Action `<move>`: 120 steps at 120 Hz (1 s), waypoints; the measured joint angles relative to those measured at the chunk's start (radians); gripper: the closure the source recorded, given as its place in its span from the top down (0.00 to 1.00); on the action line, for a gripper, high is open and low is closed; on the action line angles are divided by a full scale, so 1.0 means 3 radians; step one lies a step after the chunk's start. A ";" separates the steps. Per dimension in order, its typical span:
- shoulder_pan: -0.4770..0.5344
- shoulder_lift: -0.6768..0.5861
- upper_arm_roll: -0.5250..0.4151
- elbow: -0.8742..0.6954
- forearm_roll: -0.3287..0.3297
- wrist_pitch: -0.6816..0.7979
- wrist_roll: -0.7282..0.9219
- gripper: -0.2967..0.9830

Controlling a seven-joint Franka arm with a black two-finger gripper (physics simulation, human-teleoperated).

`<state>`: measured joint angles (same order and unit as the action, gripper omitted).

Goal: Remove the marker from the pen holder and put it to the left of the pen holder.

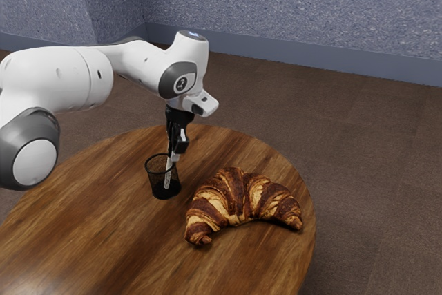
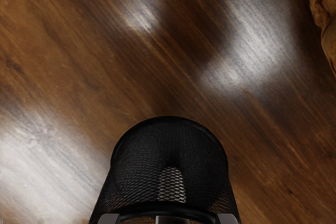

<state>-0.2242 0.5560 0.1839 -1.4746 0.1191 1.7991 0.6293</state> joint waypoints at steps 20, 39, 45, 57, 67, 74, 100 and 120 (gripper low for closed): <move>0.0001 -0.0003 0.0005 0.0000 0.0003 0.0011 0.0006 0.33; 0.0005 -0.0005 0.0005 -0.0005 0.0004 0.0016 0.0010 0.29; 0.0005 -0.0005 0.0005 -0.0005 0.0001 0.0017 0.0010 0.27; 0.0011 -0.0005 0.0007 -0.0005 -0.0008 0.0019 0.0009 0.23; 0.0022 -0.0006 0.0009 -0.0005 -0.0006 0.0027 0.0006 0.21; 0.0025 -0.0012 0.0010 -0.0002 -0.0004 0.0032 0.0004 0.20; 0.0022 -0.0133 0.0063 0.0008 0.0025 0.0002 0.0019 0.17; 0.0007 -0.0425 0.0113 -0.0056 0.0021 -0.0168 0.0023 0.17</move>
<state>-0.2222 0.4285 0.2177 -1.4912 0.1253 1.7488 0.6364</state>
